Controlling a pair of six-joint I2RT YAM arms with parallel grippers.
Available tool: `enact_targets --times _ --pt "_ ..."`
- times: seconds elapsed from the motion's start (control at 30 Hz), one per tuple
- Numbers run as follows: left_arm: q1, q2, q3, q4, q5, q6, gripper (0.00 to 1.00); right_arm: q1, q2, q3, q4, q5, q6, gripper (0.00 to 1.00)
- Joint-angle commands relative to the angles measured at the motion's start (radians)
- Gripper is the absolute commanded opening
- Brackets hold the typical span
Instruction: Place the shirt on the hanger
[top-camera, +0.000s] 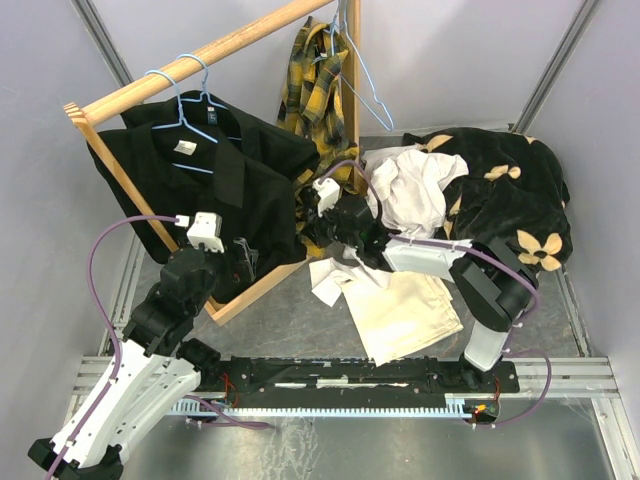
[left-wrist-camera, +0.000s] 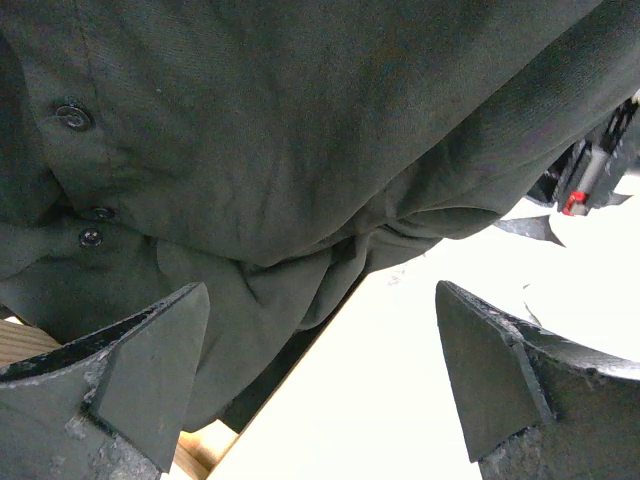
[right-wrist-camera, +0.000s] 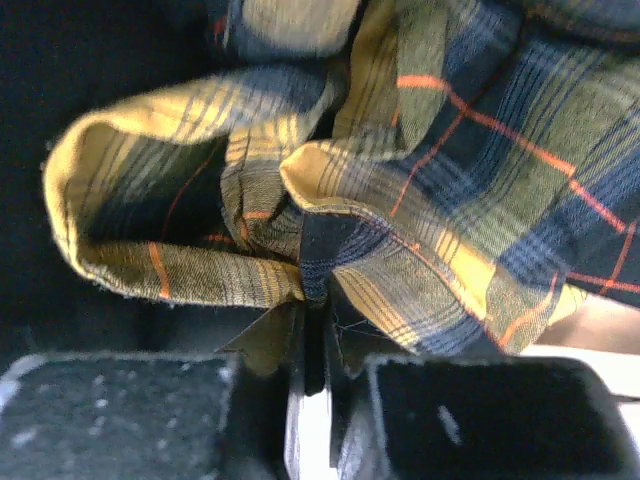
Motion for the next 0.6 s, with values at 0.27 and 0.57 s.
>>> enact_targets --times 0.27,0.57 --pt "0.000 -0.014 -0.002 0.047 -0.011 -0.030 1.00 0.004 0.252 0.330 0.153 -0.024 0.357 0.02" --pt "0.000 -0.022 -0.006 0.053 0.008 -0.021 1.00 0.004 0.223 0.194 0.005 0.275 0.212 0.14"
